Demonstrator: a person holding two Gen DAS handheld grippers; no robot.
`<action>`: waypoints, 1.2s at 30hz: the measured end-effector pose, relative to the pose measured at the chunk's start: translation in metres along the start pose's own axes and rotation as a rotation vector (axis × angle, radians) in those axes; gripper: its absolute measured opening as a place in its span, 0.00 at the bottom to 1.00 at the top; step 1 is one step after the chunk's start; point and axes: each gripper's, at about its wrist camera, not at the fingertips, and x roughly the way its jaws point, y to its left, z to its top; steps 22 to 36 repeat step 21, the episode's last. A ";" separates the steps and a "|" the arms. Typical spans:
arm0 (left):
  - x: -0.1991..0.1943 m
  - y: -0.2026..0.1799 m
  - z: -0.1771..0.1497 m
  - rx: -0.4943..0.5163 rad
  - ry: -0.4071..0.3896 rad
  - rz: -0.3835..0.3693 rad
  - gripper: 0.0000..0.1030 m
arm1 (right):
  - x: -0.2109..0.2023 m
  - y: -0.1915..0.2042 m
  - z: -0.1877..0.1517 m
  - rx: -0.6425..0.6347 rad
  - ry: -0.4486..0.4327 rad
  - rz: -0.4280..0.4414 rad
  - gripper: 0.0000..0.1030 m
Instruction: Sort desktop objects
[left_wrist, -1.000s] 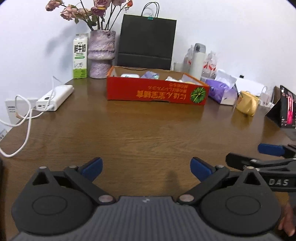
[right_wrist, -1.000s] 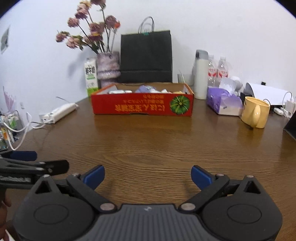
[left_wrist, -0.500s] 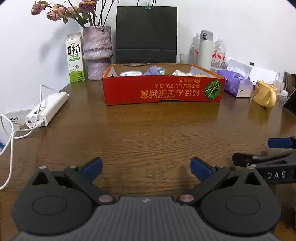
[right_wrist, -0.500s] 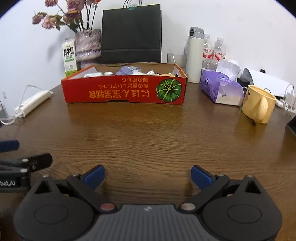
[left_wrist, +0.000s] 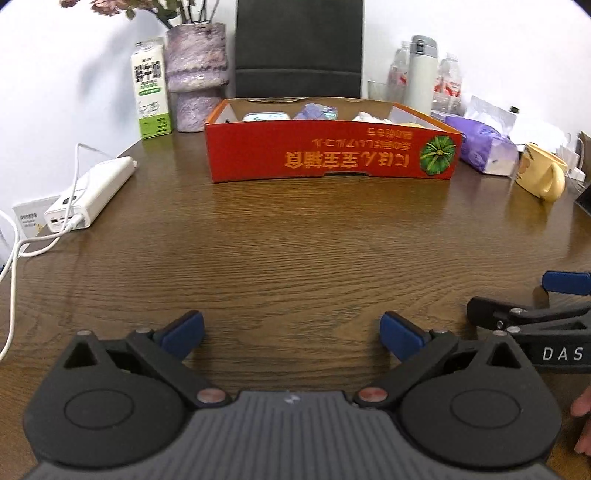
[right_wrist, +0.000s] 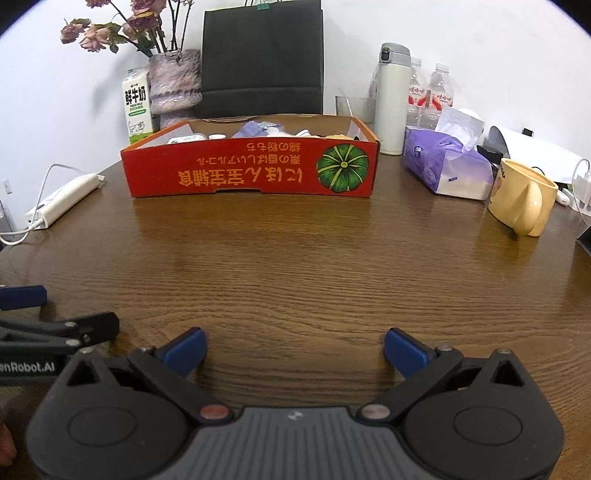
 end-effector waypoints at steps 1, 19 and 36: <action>0.000 0.001 0.000 -0.003 0.000 0.000 1.00 | 0.001 0.001 0.000 0.005 0.000 -0.006 1.00; 0.000 -0.001 0.001 -0.007 0.001 0.011 1.00 | 0.000 0.001 0.000 0.009 0.000 -0.004 1.00; 0.000 -0.001 0.001 -0.007 0.001 0.011 1.00 | 0.000 0.000 0.000 0.009 0.000 -0.004 1.00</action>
